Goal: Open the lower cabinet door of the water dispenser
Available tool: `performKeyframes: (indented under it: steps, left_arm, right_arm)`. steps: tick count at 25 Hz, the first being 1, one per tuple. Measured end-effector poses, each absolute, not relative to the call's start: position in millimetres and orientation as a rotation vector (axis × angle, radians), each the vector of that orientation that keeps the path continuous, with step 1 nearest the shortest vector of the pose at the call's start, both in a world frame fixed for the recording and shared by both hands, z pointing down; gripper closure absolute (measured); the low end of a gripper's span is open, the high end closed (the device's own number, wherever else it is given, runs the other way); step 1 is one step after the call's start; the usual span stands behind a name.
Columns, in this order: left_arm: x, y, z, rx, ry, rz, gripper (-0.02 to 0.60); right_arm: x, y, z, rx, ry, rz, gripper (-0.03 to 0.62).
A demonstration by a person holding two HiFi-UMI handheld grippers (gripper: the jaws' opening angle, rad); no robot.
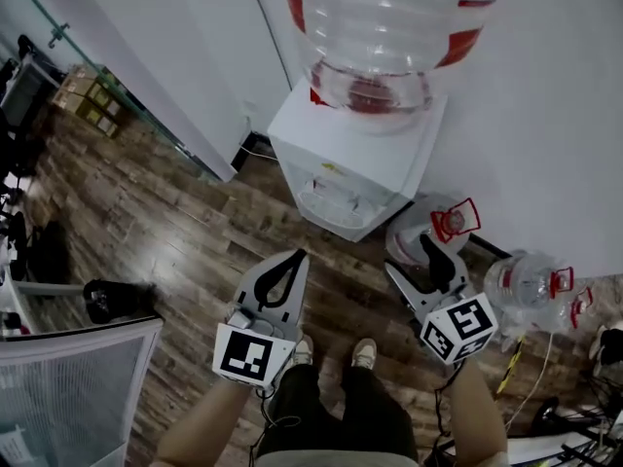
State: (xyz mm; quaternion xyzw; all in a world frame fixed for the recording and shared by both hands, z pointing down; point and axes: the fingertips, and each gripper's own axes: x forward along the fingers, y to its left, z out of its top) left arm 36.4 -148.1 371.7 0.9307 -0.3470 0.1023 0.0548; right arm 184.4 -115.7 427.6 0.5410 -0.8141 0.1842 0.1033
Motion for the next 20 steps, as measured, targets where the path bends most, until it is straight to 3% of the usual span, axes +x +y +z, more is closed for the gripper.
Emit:
performKeyframes:
  steps: [20]
  left_arm:
    - [44,-208,628,2.812,-1.038,0.312,0.575]
  right_arm:
    - [192,-166,709,1.573,-2.323,0.61,0.252]
